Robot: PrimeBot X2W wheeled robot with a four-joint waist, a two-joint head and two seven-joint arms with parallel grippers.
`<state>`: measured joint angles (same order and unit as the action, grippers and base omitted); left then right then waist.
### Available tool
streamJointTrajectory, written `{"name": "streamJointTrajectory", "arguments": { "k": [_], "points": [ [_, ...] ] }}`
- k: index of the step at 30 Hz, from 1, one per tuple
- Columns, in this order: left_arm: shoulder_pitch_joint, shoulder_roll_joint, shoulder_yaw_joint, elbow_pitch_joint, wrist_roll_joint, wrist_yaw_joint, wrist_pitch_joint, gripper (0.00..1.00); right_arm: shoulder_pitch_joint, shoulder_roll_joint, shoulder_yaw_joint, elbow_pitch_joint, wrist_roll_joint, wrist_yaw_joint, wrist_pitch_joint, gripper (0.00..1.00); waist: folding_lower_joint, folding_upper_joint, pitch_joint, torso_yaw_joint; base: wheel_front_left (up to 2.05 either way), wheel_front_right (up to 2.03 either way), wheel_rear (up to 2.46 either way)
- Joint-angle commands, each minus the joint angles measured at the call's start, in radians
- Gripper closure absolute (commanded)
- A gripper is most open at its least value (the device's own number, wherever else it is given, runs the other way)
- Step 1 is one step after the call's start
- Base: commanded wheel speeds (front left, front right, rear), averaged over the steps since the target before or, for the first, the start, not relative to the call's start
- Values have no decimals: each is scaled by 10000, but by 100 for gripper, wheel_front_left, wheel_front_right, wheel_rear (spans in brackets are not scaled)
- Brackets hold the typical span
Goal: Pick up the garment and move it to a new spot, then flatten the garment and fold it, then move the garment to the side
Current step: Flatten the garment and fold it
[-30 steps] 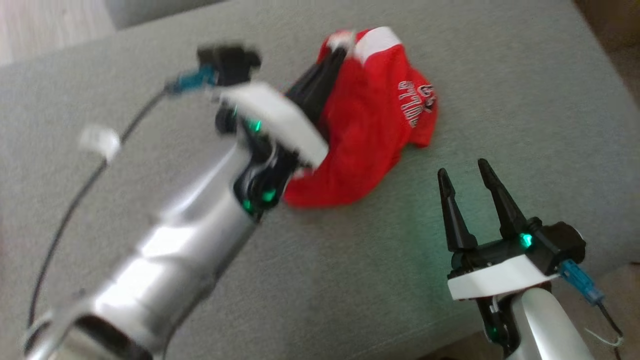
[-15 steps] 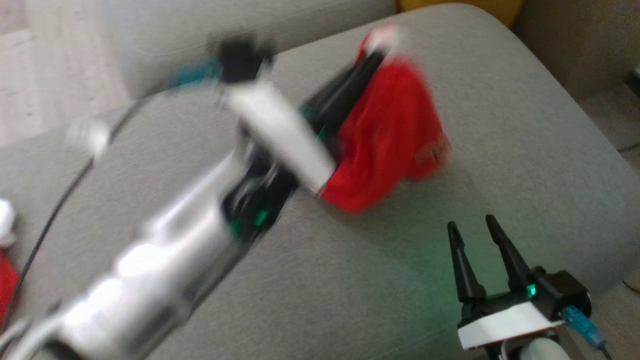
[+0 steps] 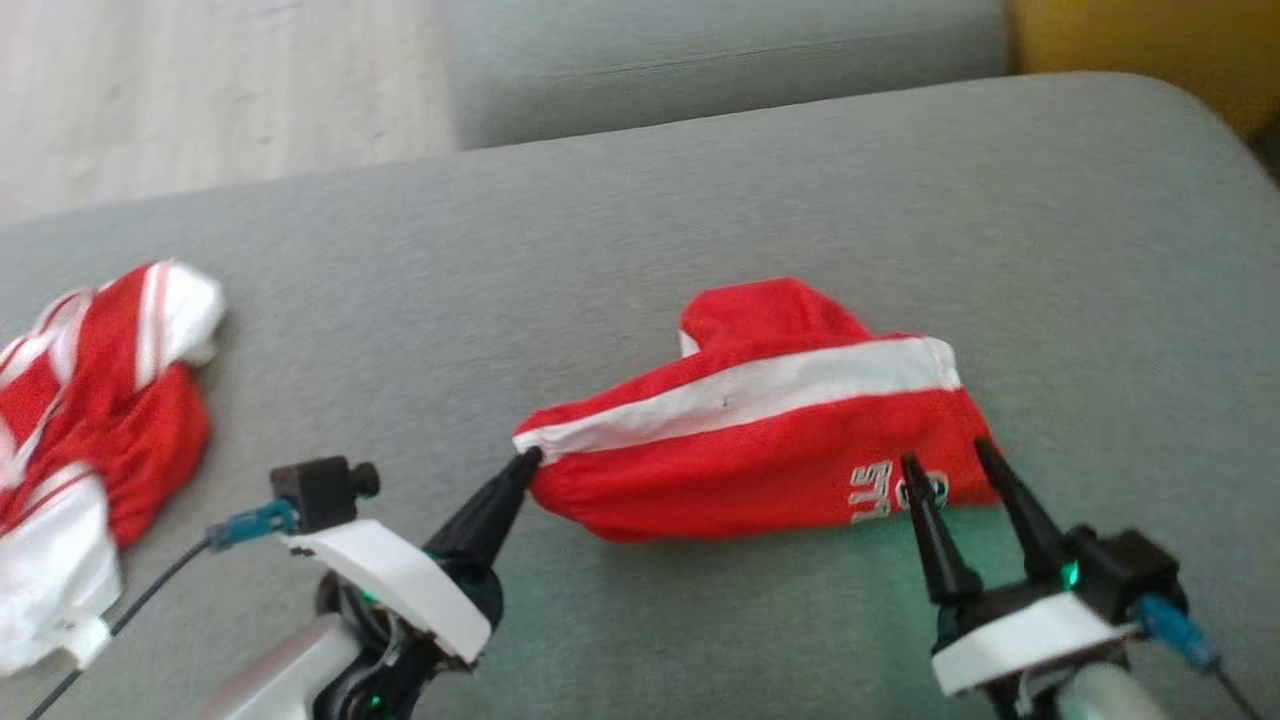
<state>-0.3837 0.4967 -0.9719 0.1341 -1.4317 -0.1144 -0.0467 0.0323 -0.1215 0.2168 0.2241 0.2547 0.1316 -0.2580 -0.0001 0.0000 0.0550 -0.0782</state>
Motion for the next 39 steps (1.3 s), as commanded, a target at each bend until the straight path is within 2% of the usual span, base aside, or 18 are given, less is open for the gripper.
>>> {"name": "streamJointTrajectory", "arguments": {
  "k": [1, 7, 15, 32, 34, 35, 36, 38, 39],
  "points": [
    [-502, 410, 465, -21, 260, 44, -229, 100, -935, -520, 538, -4, 282, -9, -38, 0, 1, 0, 236, 676, 0, 0, 0],
    [-708, 508, 602, 681, 546, 39, -511, 100, -2246, -1409, 1416, 1413, 1611, -9, -19, 0, 1, 0, 460, 1156, 0, 0, 0],
    [-1056, 366, 724, 1399, 723, 0, -742, 100, -3141, -1746, 1800, 2733, 2719, -9, -24, 0, 1, 0, 733, 1571, 0, 0, 0],
    [-1123, 254, 740, 1753, 562, -133, -924, 100, -2712, -1767, 2565, 2540, 3590, -9, -36, 0, 1, 0, 811, 1578, 0, 0, 0],
    [-1113, 252, 724, 1749, 549, -138, -927, 100, -2703, -1793, 2645, 2521, 3677, -9, -36, 24, 1, 0, 810, 1571, 0, 0, 0],
    [-1112, 251, 714, 1747, 546, -141, -927, 100, -2698, -1806, 2690, 2509, 3716, -9, -36, 41, 1, 0, 810, 1570, 0, 0, 0],
    [-1108, 249, 703, 1749, 544, -143, -928, 100, -2692, -1814, 2735, 2501, 3754, -9, -37, 69, 1, 0, 805, 1567, 0, 0, 0],
    [-1106, 244, 688, 1756, 539, -146, -936, 100, -2687, -1836, 2798, 2468, 3819, -9, -37, 100, 1, 0, 805, 1568, 0, 0, 0],
    [-1108, 242, 681, 1758, 540, -148, -941, 100, -2684, -1848, 2820, 2453, 3871, -9, -37, 100, 1, 0, 807, 1569, 0, 0, 0]
  ]
}}
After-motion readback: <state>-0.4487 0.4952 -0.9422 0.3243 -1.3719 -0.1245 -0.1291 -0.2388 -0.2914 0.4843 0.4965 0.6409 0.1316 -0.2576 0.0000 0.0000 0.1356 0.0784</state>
